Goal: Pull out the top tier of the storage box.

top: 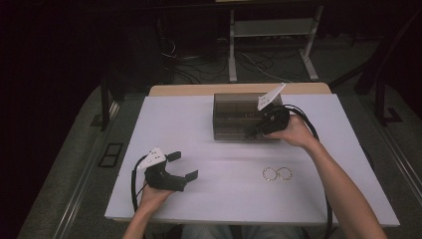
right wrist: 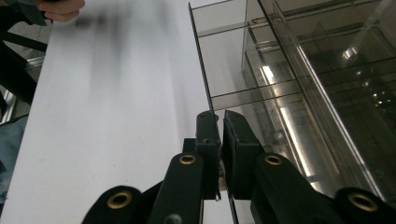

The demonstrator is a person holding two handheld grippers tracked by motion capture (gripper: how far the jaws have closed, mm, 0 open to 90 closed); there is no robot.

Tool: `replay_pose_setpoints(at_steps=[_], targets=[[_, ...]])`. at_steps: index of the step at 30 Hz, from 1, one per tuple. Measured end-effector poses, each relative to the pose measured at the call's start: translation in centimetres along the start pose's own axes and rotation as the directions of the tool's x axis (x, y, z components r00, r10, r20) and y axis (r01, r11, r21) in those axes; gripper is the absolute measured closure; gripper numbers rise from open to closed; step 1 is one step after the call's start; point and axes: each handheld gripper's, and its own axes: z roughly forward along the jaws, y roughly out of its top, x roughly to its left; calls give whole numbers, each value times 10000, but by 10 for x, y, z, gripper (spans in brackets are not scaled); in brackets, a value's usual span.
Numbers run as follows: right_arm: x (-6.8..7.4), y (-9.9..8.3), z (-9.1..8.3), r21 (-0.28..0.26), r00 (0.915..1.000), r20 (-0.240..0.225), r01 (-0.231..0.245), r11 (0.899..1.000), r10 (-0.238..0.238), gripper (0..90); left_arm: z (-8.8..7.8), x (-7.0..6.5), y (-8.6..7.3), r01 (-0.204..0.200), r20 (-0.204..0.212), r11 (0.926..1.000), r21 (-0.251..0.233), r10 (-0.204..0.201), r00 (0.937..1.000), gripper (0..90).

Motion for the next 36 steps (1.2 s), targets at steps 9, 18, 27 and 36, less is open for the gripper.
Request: replay_pose_setpoints(at_steps=[9,18,27,36], targets=[[5,-1,1,73,9999,-21,-159,9998,160,838,0,0,0,6,7,10000,-23,-6,10000,0],[10,-2,1,177,9997,-160,-179,9997,182,838,-1,0,0,4,21,10000,-41,-4,10000,0],[14,-4,1,236,9989,-409,-230,9995,240,837,-1,0,0,8,19,10000,-38,-8,10000,0],[18,-4,2,361,9990,-433,-69,9993,85,838,-1,0,0,19,19,10000,-41,-19,10000,0]])
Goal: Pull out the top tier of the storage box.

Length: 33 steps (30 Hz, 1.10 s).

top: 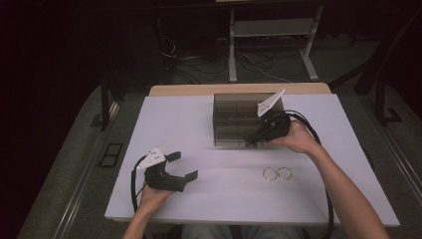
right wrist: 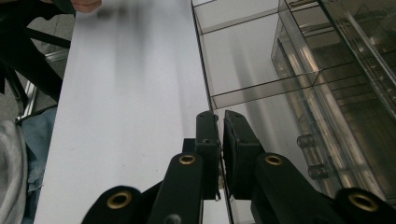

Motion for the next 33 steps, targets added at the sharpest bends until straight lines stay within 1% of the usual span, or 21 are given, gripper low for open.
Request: replay_pose_setpoints(at_steps=[10,12,21,25,27,33], targets=[[4,0,1,79,9999,-76,-76,9999,77,839,0,0,0,15,-4,10000,12,-15,10000,0],[4,0,1,69,10000,-83,-12,10000,13,838,0,0,0,10,2,10000,-4,-10,10000,0],[6,-1,1,138,9999,-165,-46,9999,48,838,0,0,0,10,-10,10000,43,-10,10000,0],[6,-1,2,119,9999,-128,35,9999,-34,838,1,0,0,11,-12,10000,44,-11,10000,0],[7,-1,2,162,9999,-133,-21,9999,24,838,1,0,0,12,-12,10000,45,-12,10000,0],[8,-1,2,216,9999,-152,5,9998,-2,836,0,0,0,18,-1,10000,2,-18,10000,0]])
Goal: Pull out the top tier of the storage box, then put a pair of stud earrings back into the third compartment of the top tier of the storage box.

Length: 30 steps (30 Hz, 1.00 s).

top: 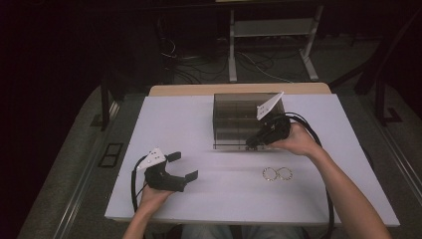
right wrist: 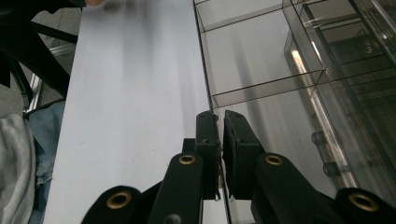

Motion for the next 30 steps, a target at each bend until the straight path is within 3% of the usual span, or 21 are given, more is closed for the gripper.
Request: replay_pose_setpoints(at_steps=[4,8,19,26,30], targets=[[0,-1,-1,-9,10000,-53,-19,10000,19,832,0,0,0,1,-1,10000,-5,-1,10000,0],[-1,-5,-4,-380,9996,-48,-263,9989,261,752,0,0,0,-1,-6,10000,11,1,10000,0],[11,-7,-26,-928,9948,787,-566,9941,640,663,1,-1,0,-7,8,10000,37,7,10000,0],[30,-9,-41,-1118,9833,1474,-908,9896,1068,552,0,-3,0,-5,28,10000,4,5,10000,0],[41,-12,-49,-1345,9736,1650,-1364,9815,1579,448,1,-3,0,10,49,10000,-14,-10,10000,0]])
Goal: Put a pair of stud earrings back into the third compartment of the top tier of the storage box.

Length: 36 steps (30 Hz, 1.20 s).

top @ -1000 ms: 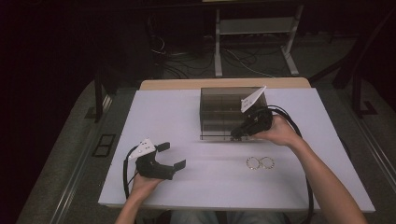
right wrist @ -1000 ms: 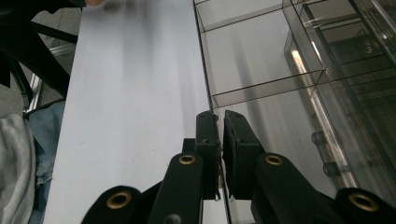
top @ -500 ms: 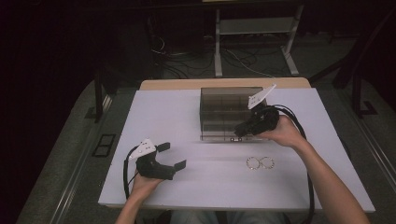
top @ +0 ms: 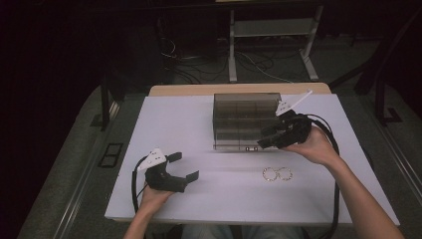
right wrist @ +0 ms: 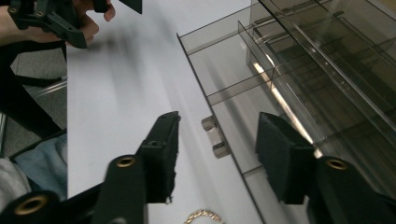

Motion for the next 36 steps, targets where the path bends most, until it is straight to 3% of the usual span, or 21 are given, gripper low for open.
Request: replay_pose_setpoints(at_steps=[13,17,36], targets=[[27,-13,-11,3,9952,934,-301,9995,299,110,-2,-2,1,5,24,9998,-193,-4,10000,0],[32,-19,-11,34,9959,810,-405,9992,401,110,-2,-2,1,29,4,9998,-218,-29,10000,0],[47,-49,-8,-403,9918,1146,-520,9978,563,112,-5,-4,1,89,-56,9994,-336,-91,9999,0]])
